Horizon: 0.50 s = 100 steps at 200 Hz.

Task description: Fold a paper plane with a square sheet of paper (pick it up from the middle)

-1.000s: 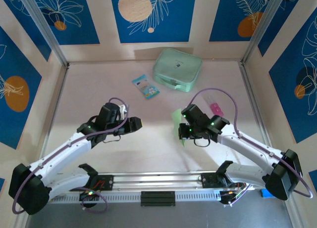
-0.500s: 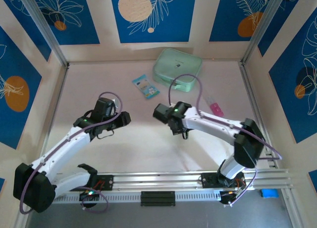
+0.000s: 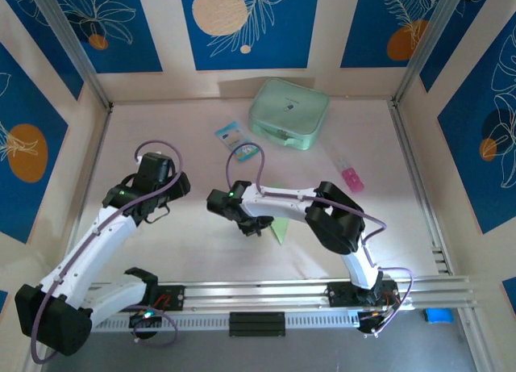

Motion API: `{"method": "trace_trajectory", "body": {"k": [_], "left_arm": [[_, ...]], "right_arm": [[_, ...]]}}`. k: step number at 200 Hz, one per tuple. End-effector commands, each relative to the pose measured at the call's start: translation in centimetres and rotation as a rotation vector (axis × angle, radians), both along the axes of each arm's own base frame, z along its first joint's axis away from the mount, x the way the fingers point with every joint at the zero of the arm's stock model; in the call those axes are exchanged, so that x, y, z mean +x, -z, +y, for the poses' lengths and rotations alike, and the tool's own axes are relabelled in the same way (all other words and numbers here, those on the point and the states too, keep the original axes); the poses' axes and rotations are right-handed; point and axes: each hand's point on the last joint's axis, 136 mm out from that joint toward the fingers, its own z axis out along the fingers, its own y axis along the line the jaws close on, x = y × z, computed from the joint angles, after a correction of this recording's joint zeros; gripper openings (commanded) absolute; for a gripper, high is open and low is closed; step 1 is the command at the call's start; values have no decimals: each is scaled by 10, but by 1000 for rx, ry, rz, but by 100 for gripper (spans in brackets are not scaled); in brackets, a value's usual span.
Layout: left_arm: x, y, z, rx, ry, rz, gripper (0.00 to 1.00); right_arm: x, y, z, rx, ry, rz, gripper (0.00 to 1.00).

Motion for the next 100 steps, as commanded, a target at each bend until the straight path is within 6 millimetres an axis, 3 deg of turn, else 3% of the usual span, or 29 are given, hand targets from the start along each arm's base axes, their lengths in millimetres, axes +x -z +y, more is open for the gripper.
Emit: {"method": "trace_trajectory", "body": {"k": [1, 16, 31, 58, 100], "left_arm": [[-1, -7, 6, 28, 6, 1, 67], [-1, -7, -2, 2, 46, 1, 68], [-4, -6, -14, -44, 107, -2, 68], [-11, 2, -42, -169, 223, 4, 65], [-21, 20, -69, -319, 307, 47, 52]], "right_arm": [[-6, -8, 36, 159, -40, 66, 28], [-7, -27, 54, 284, -75, 65, 34], [-4, -43, 55, 395, -58, 25, 35], [6, -48, 32, 656, 85, 56, 29], [17, -23, -12, 868, 282, 105, 22]]}}
